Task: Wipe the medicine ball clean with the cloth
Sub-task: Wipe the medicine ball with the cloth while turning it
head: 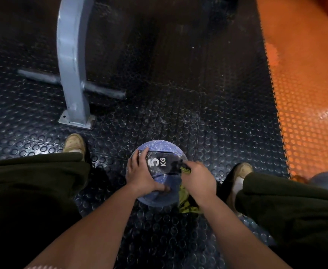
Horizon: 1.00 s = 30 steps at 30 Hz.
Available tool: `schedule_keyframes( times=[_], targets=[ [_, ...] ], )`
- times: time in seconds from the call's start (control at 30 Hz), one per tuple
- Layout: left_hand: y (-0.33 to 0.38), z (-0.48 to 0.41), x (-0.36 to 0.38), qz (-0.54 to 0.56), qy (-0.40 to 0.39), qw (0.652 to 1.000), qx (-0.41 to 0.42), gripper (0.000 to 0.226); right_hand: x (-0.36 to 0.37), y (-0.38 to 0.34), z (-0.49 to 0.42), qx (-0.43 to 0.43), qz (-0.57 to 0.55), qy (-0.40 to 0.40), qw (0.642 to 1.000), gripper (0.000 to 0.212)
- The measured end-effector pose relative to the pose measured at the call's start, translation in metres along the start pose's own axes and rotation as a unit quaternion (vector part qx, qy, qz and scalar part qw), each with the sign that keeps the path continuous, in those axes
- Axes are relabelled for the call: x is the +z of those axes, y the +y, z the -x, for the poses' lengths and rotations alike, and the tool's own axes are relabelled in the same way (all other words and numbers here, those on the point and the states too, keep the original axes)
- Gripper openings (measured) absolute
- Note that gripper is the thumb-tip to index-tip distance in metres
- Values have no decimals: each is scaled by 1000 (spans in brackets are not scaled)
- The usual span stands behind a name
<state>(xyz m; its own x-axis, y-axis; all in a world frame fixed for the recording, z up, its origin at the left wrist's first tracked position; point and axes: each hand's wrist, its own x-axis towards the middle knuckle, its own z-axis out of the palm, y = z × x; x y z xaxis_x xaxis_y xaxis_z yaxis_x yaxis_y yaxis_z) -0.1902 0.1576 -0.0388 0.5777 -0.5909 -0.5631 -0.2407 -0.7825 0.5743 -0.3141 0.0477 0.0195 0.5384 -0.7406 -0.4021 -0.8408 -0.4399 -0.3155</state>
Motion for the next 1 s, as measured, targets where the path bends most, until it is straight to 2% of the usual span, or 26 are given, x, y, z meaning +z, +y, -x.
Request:
schedule_keyframes(
  times=[0.07,0.2,0.27,0.53,0.63,0.8,1.0],
  targets=[
    [2,0,0,-7,3,1000,-9,133,2,-4,2,-9,-16,7,1000,31],
    [9,-1,3,-10,21,999,-25,98,14,-29,8,-111,-2,-1,994,37],
    [10,-2,5,-9,23,999,-25,92,17,-31,10,-142,25,-8,989,36],
    [14,-5,6,-40,6,999,-20,122,10,-2,7,-86,29,7,996,39],
    [15,-4,12,-31,14,999,-32,114,9,-4,5,-97,25,7,995,40],
    [16,-6,18,-47,31,998,-36,99,15,-18,7,-193,54,-15,979,40],
    [21,-3,15,-50,10,998,-20,116,11,9,4,-139,39,-8,989,35]
  ],
)
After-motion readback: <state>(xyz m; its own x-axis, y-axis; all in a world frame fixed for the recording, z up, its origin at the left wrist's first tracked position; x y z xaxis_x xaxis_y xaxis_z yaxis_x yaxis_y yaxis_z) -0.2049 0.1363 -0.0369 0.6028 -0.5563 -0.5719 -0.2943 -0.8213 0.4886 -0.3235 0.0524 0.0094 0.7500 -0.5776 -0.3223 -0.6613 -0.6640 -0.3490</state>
